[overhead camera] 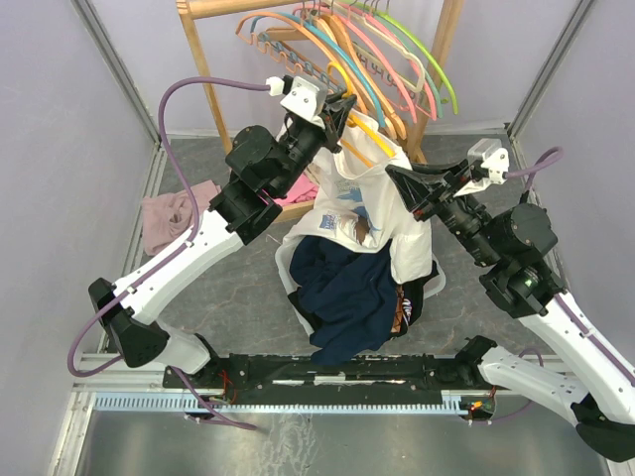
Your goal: Remove the t-shirt from the hanger
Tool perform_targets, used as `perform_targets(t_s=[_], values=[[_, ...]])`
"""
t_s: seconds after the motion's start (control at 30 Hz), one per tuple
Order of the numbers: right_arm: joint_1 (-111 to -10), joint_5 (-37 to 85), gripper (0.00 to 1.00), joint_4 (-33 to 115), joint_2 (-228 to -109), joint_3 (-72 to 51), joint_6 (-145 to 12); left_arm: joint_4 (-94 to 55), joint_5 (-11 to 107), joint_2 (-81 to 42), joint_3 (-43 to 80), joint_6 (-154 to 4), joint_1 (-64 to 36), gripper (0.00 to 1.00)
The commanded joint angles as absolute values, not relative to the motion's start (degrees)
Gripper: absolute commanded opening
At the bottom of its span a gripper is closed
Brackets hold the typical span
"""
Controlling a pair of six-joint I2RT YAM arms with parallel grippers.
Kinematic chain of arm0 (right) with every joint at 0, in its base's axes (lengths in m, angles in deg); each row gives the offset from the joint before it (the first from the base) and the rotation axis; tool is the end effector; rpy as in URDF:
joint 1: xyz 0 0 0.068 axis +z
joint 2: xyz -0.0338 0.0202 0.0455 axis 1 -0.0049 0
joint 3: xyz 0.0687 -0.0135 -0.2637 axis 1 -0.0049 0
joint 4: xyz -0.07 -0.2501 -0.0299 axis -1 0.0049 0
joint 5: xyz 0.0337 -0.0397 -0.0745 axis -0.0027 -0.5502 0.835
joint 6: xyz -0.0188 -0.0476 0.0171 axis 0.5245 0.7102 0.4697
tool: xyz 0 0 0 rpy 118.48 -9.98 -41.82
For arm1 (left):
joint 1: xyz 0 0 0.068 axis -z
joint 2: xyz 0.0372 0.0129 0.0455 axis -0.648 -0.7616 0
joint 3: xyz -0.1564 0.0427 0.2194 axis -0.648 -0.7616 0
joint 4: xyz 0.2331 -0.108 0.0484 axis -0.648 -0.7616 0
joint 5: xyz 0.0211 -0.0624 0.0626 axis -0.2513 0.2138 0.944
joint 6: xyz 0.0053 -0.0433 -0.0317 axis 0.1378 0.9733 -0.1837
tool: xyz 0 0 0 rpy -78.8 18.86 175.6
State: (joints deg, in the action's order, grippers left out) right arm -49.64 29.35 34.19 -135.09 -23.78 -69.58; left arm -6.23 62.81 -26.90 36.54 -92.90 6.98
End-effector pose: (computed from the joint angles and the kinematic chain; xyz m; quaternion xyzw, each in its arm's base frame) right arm 0.1283 0.1097 0.4657 -0.1631 0.5476 0.3556 0.7397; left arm 0.2233 -0.2364 0.5068 0.2050 0.5163 -0.2641 0.7885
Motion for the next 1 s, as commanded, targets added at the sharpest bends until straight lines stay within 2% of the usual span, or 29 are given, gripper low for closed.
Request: perform_targets(t_s=[0.0, 0.07, 0.1, 0.2, 0.33, 0.57, 0.77, 0.9, 0.97], values=[[-49.55, 30.01, 0.29, 33.46, -135.23, -19.87, -69.57, -5.86, 63.36, -25.72, 39.80, -94.41, 7.68, 0.03], [-49.55, 30.25, 0.47, 35.04, -135.08, -19.03, -69.02, -6.97, 64.70, -25.93, 40.94, -94.68, 7.71, 0.03], [-49.53, 30.25, 0.52, 36.07, -134.89, -18.66, -68.79, -7.77, 65.64, -26.13, 41.59, -94.87, 7.68, 0.03], [-49.47, 30.34, 0.62, 38.81, -134.18, -17.71, -68.08, -9.51, 68.02, -26.62, 43.28, -95.62, 7.69, 0.03], [-49.55, 30.65, 0.67, 42.48, -133.07, -17.34, -67.16, -11.04, 71.08, -27.29, 45.62, -96.22, 7.68, 0.03], [-49.51, 31.91, 0.69, 48.17, -131.00, -17.61, -66.16, -17.41, 75.02, -30.17, 53.78, -97.16, 7.66, 0.03], [-49.47, 33.98, 0.68, 51.41, -128.12, -19.74, -66.85, -18.18, 76.81, -30.72, 56.09, -98.88, 7.68, 0.03], [-49.53, 35.42, 0.62, 53.20, -125.96, -22.14, -67.19, -19.16, 77.73, -30.78, 57.55, -99.10, 7.64, 0.03], [-49.51, 36.28, 0.52, 53.66, -125.22, -23.47, -67.53, -19.46, 77.78, -30.58, 57.64, -98.82, 7.68, 0.03]])
